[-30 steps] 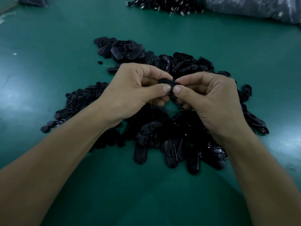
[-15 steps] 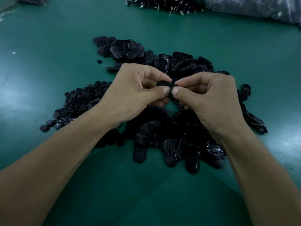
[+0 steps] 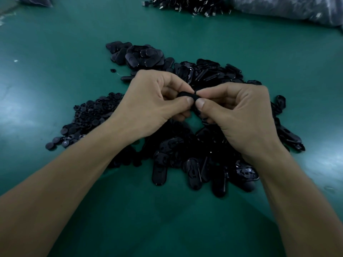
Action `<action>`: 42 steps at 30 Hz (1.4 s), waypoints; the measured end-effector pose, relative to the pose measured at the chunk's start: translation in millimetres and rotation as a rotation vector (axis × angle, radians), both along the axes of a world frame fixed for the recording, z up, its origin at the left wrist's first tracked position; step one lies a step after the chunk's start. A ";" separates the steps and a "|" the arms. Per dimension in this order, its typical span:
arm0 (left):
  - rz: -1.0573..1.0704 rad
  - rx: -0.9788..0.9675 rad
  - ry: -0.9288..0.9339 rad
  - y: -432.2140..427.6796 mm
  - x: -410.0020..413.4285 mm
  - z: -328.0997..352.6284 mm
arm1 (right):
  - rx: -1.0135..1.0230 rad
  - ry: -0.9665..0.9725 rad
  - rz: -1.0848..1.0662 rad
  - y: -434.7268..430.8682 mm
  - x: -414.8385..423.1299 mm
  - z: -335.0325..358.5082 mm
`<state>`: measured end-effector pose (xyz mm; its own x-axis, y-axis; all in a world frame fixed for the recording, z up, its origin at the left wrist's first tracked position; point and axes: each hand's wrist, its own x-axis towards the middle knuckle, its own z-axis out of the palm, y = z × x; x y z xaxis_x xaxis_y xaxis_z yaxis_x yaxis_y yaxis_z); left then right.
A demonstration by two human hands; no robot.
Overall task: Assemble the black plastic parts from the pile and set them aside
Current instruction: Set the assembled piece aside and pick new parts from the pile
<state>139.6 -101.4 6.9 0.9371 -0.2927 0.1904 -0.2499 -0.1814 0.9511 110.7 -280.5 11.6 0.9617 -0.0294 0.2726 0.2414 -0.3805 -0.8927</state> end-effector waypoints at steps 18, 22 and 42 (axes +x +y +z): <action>0.545 0.227 -0.123 36.1 70.8 -1.0 | -0.706 0.017 -0.196 -4.8 -4.1 -6.4; 0.595 0.303 -0.108 42.4 88.9 -8.1 | -0.751 0.048 -0.205 -0.7 -5.8 -7.5; 0.412 0.382 -0.200 14.3 35.7 11.7 | -0.672 -0.046 -0.138 14.9 6.2 -10.0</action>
<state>175.3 -87.1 18.5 0.9448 0.0045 0.3276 -0.2540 -0.6214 0.7411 117.0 -265.6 1.7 0.9484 0.0385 0.3148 0.1825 -0.8780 -0.4425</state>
